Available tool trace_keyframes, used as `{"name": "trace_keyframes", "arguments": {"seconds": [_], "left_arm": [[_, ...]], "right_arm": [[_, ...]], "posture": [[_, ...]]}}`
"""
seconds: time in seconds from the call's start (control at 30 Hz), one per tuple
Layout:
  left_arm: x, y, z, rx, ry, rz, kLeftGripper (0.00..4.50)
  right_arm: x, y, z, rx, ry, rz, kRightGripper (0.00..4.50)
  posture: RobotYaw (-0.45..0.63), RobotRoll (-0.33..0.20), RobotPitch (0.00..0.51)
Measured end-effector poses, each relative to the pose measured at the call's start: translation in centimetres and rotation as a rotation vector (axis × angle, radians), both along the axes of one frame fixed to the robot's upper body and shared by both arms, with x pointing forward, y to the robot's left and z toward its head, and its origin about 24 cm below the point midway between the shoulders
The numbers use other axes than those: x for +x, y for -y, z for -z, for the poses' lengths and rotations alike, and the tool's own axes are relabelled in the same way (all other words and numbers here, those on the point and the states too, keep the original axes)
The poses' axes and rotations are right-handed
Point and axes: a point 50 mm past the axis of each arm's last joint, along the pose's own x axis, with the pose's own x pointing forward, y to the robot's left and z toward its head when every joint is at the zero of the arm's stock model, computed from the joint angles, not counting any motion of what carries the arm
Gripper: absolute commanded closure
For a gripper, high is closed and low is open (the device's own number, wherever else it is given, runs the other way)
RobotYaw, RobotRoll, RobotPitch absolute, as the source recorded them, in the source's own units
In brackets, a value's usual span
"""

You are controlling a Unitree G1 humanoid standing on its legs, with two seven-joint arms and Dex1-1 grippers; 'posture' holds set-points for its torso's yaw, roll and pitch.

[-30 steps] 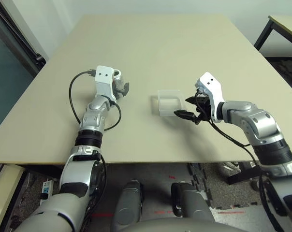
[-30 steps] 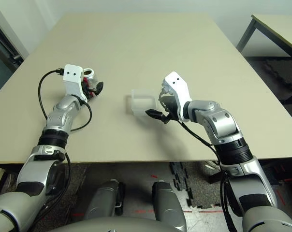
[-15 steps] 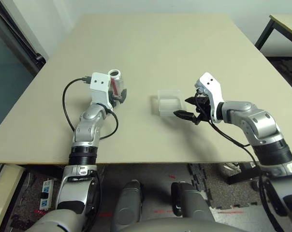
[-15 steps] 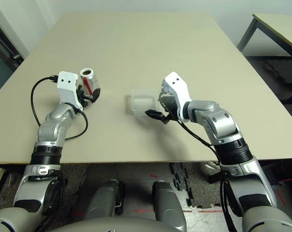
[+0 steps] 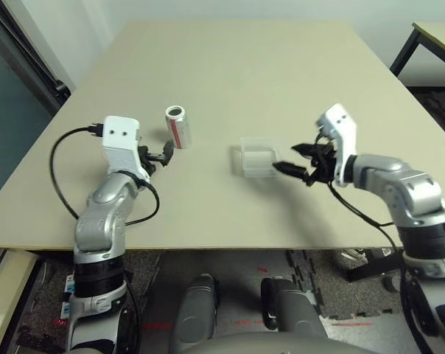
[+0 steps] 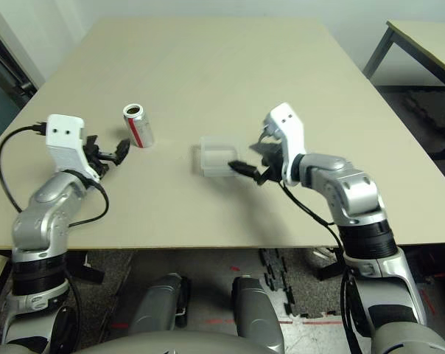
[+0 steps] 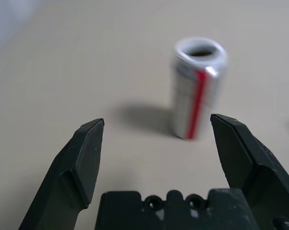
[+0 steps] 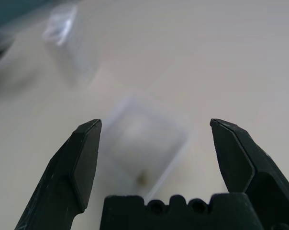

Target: Pour the medicine from the bottle into the box.

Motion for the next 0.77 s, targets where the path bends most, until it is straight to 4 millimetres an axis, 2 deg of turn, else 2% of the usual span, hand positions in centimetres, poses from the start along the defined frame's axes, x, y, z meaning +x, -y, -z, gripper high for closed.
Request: {"name": "trace_keyframes", "arguments": {"seconds": [0.13,0.3,0.53,0.77], "left_arm": [[-0.6,-2.3,0.2,0.002,0.017,-0.102,0.03],[1.6,-5.2,0.9,0.024,0.047,-0.168,0.03],[4.2,-7.4,1.1,0.055,0.136,-0.202,0.03],[4.2,-9.4,3.3,0.072,0.141,-0.301,0.03]], "right_arm": [[0.3,4.0,0.0,0.041,0.074,0.285,0.00],[1.0,8.2,2.0,0.027,0.108,0.596,0.00],[1.7,10.1,4.1,0.011,0.113,0.743,0.00],[1.5,11.0,6.8,-0.007,0.084,0.805,0.00]], "posture": [[0.16,0.000,0.104],[0.14,0.000,0.102],[0.08,0.000,0.101],[0.07,0.000,0.098]]}}
